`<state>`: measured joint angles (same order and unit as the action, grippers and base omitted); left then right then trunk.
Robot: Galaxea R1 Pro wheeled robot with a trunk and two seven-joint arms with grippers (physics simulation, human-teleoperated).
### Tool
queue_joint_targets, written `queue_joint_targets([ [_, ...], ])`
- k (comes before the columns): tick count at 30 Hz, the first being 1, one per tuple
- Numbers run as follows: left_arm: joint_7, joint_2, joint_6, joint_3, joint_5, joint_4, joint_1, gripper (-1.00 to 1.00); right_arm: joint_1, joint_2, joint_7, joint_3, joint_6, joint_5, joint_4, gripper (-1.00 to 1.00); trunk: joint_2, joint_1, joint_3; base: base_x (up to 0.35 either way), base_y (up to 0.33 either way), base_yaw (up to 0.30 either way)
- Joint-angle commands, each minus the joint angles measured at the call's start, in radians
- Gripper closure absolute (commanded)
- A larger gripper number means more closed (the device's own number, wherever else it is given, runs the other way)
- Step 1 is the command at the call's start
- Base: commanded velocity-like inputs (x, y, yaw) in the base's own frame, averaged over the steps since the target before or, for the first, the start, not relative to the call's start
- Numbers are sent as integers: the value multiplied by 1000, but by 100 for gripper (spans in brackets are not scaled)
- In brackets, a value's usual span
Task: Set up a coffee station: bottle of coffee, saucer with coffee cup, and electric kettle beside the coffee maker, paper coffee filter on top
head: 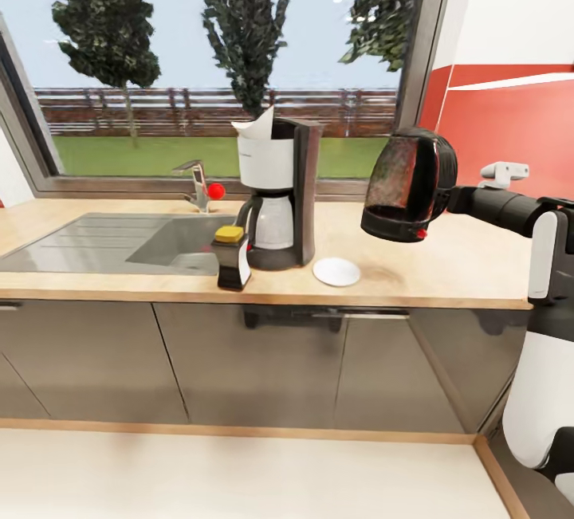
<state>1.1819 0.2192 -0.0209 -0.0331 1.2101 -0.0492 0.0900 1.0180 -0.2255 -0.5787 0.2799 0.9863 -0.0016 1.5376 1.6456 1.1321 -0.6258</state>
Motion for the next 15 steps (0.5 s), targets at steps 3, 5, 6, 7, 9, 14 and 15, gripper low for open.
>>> queue_joint_targets([
  [3, 1, 0, -2, -4, 3, -2, 1, -100, 0, 0, -3, 1, 6, -6, 1, 100, 0, 0, -1, 210, 0, 0],
  [5, 1, 1, -2, -4, 3, -2, 1, -100, 0, 0, -3, 1, 6, -6, 1, 100, 0, 0, -1, 273, 0, 0],
  [6, 1, 0, -2, -4, 3, -2, 1, -100, -1, 1, -3, 1, 6, -6, 1, 100, 0, 0, -1, 286, 0, 0],
  [7, 1, 0, -2, -4, 3, -2, 1, -100, -1, 1, -4, 1, 6, -6, 1, 100, 0, 0, -1, 288, 0, 0],
  [9, 1, 0, -2, -4, 3, -3, 1, -100, -1, 1, -4, 1, 6, -6, 0, 100, 0, 0, -1, 276, 0, 0],
  [14, 1, 0, -2, -4, 3, -2, 1, -100, -2, 1, -3, 0, 6, -6, 0, 100, 0, 0, -1, 193, 0, 0],
  [15, 1, 1, -2, -4, 3, -3, 1, -100, -2, 1, -3, 0, 6, -6, 0, 100, 0, 0, -1, 86, 0, 0],
])
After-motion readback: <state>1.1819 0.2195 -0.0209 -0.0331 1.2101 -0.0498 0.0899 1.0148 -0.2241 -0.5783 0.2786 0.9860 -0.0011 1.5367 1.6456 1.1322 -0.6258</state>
